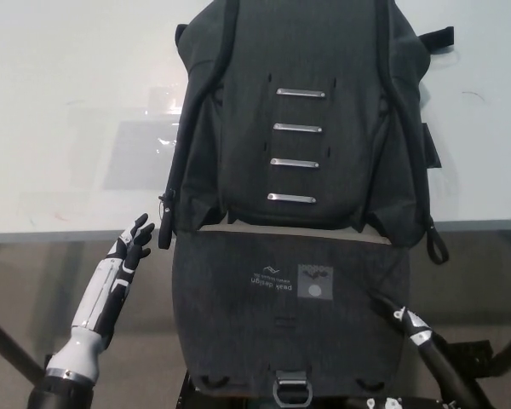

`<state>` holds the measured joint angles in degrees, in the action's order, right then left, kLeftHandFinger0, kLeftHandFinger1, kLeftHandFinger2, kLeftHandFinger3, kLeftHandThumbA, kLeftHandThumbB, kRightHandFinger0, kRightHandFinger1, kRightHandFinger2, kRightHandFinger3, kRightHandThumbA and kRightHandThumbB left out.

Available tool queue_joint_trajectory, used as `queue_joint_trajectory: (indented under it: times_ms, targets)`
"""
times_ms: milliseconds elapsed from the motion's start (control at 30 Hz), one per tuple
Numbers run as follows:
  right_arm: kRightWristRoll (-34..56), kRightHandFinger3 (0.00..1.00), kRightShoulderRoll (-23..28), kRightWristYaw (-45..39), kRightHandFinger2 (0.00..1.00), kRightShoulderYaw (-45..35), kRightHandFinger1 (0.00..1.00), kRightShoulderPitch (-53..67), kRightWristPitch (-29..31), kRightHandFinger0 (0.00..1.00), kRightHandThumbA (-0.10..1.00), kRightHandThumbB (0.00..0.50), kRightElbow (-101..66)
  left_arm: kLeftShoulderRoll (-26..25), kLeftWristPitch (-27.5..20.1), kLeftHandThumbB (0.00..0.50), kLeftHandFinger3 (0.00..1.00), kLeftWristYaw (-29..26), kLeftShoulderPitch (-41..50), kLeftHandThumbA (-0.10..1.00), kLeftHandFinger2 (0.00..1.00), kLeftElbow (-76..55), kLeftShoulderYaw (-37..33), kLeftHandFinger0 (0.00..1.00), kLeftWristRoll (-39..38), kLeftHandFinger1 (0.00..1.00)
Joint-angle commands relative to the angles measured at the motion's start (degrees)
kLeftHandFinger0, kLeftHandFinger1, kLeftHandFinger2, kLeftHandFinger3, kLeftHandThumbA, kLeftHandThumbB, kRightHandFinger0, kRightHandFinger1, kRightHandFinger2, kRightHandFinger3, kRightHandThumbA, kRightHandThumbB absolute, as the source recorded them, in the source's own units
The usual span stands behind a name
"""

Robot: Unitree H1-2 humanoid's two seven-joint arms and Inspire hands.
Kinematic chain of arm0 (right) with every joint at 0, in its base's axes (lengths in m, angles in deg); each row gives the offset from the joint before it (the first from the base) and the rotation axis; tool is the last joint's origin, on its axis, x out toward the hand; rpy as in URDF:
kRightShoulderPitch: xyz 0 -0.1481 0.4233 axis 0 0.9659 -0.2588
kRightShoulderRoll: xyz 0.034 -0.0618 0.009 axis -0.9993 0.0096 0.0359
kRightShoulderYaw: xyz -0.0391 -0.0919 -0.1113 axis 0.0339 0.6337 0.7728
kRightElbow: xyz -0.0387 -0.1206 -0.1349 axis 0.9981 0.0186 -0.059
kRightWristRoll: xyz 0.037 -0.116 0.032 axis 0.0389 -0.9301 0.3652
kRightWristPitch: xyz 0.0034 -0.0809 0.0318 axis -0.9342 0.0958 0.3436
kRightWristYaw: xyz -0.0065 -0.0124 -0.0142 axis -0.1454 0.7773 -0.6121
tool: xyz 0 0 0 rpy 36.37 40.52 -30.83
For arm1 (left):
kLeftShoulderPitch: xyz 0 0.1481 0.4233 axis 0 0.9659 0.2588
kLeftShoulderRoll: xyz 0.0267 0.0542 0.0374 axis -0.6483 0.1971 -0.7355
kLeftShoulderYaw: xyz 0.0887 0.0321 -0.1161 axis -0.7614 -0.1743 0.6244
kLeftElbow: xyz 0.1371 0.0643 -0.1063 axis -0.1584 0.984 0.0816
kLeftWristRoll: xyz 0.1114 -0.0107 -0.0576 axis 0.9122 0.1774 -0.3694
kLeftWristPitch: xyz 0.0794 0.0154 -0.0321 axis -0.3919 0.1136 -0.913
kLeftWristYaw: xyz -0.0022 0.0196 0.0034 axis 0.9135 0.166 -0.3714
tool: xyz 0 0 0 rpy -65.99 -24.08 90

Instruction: A bag is kept in the middle of the table with its flap loosely closed and the robot uses its right hand to adjust it and opens it

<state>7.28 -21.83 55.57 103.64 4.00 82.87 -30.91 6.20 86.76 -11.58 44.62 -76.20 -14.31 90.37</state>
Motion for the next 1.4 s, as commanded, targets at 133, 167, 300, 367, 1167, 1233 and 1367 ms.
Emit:
queue_joint_trajectory:
  times_ms: [133, 167, 300, 367, 1167, 1233, 1367]
  targets:
    - [71.87, 1.00, -9.21, -14.78, 1.00, -22.38, 1.00, 4.24, -7.51, 1.00, 1.00, 0.498, 4.60, -1.87, -1.04, 0.111, 1.00, 0.87, -3.61, 1.00, 1.00, -1.13, 0.26, 1.00, -0.07, 1.00]
    - [70.24, 1.00, -9.17, -14.16, 1.00, -22.52, 1.00, 4.26, -6.26, 1.00, 1.00, 0.500, 4.76, -1.89, -0.99, 0.109, 1.00, 1.01, -3.15, 1.00, 1.00, -1.49, 0.30, 1.00, -0.33, 1.00]
    - [64.15, 1.00, -8.83, -12.65, 1.00, -21.50, 1.00, 4.88, -3.96, 1.00, 1.00, 0.500, 4.89, -1.83, 0.19, 0.108, 1.00, 1.35, -1.03, 1.00, 1.00, -4.57, 0.25, 1.00, -0.60, 1.00]
    - [62.51, 1.00, -9.24, -12.78, 1.00, -20.90, 1.00, 5.17, -3.68, 1.00, 1.00, 0.500, 5.07, -1.73, 0.54, 0.120, 1.00, 1.43, 0.05, 1.00, 1.00, -6.09, 0.17, 1.00, -0.64, 1.00]
    - [54.80, 1.00, -14.35, -16.13, 1.00, -18.24, 1.00, 3.21, -4.44, 1.00, 1.00, 0.500, 10.16, -2.31, -3.15, 0.122, 1.00, 1.94, 8.04, 1.00, 1.00, -6.51, 0.18, 1.00, -0.97, 1.00]
    - [54.92, 1.00, -14.52, -16.43, 1.00, -18.50, 1.00, 2.86, -4.72, 1.00, 1.00, 0.500, 10.47, -2.45, -3.26, 0.115, 1.00, 2.04, 7.82, 1.00, 1.00, -6.05, 0.12, 1.00, -0.74, 1.00]
    - [54.25, 1.00, -14.81, -16.82, 1.00, -18.90, 1.00, 2.65, -4.64, 1.00, 1.00, 0.500, 10.91, -2.41, -3.26, 0.123, 1.00, 2.31, 7.65, 1.00, 1.00, -5.54, 0.07, 1.00, -0.86, 1.00]
